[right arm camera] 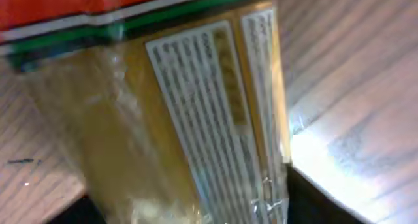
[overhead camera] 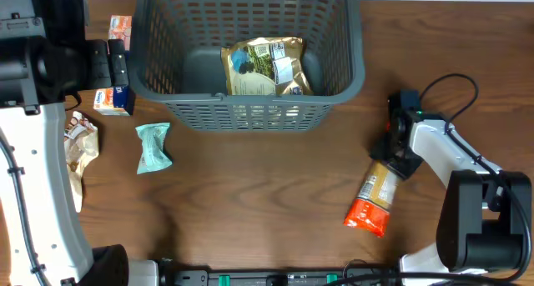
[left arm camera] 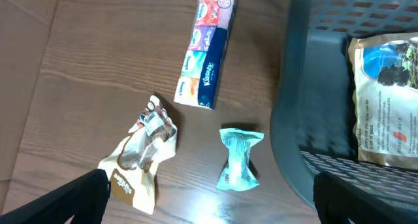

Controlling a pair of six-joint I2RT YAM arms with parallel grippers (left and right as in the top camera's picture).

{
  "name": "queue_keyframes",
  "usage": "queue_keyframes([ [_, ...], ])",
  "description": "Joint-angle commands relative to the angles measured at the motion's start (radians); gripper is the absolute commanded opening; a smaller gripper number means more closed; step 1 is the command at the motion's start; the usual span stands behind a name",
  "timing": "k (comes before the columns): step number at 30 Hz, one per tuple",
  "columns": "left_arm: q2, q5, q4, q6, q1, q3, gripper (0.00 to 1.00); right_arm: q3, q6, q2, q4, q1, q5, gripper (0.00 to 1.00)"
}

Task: Pack container
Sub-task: 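Grasp the orange-labelled pasta packet with the right gripper, then carry the pasta packet into the basket and release it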

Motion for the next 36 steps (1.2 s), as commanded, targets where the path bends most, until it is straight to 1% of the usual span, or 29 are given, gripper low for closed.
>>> queue_keyframes([
  [1,-0.010,-0.005,-0.003,-0.009,0.005,-0.002,0.99,-0.022,-0.018,0.047,0.006,-0.002,-0.010,0.36],
  [2,-0.010,-0.005,-0.003,-0.009,0.005,-0.002,0.99,-0.018,-0.026,0.047,0.007,-0.002,-0.014,0.32],
  [5,-0.010,-0.005,-0.003,-0.009,0.005,-0.002,0.99,0.013,-0.056,0.046,0.001,-0.002,-0.026,0.02],
  [8,-0.010,-0.005,-0.003,-0.009,0.005,-0.002,0.99,0.094,-0.120,0.045,-0.023,-0.012,-0.057,0.01],
  [11,-0.010,-0.005,-0.003,-0.009,0.005,-0.002,0.99,0.230,-0.175,0.045,-0.084,-0.032,-0.067,0.01],
  [16,-0.010,-0.005,-0.003,-0.009,0.005,-0.002,0.99,0.543,-0.267,0.045,-0.218,-0.074,-0.069,0.01],
  [19,-0.010,-0.005,-0.003,-0.009,0.005,-0.002,0.99,0.743,-0.352,0.045,-0.281,-0.083,-0.069,0.01],
  [22,-0.010,-0.005,-0.003,-0.009,0.005,-0.002,0.99,0.951,-0.498,0.045,-0.323,-0.073,-0.071,0.01],
  [23,-0.010,-0.005,-0.003,-0.009,0.005,-0.002,0.99,0.994,-0.536,0.045,-0.329,-0.067,-0.071,0.01],
  [28,-0.010,-0.005,-0.003,-0.009,0.005,-0.002,0.99,1.244,-0.862,0.045,-0.360,0.023,-0.104,0.01],
  [30,-0.010,-0.005,-0.003,-0.009,0.005,-0.002,0.98,1.303,-0.985,0.045,-0.357,0.076,-0.103,0.01],
  [32,-0.010,-0.004,-0.003,-0.009,0.005,-0.002,0.99,1.360,-1.141,0.045,-0.340,0.143,-0.084,0.01],
  [36,-0.010,-0.005,-0.003,-0.009,0.005,-0.002,0.99,1.415,-1.302,0.045,-0.230,0.280,0.020,0.01],
])
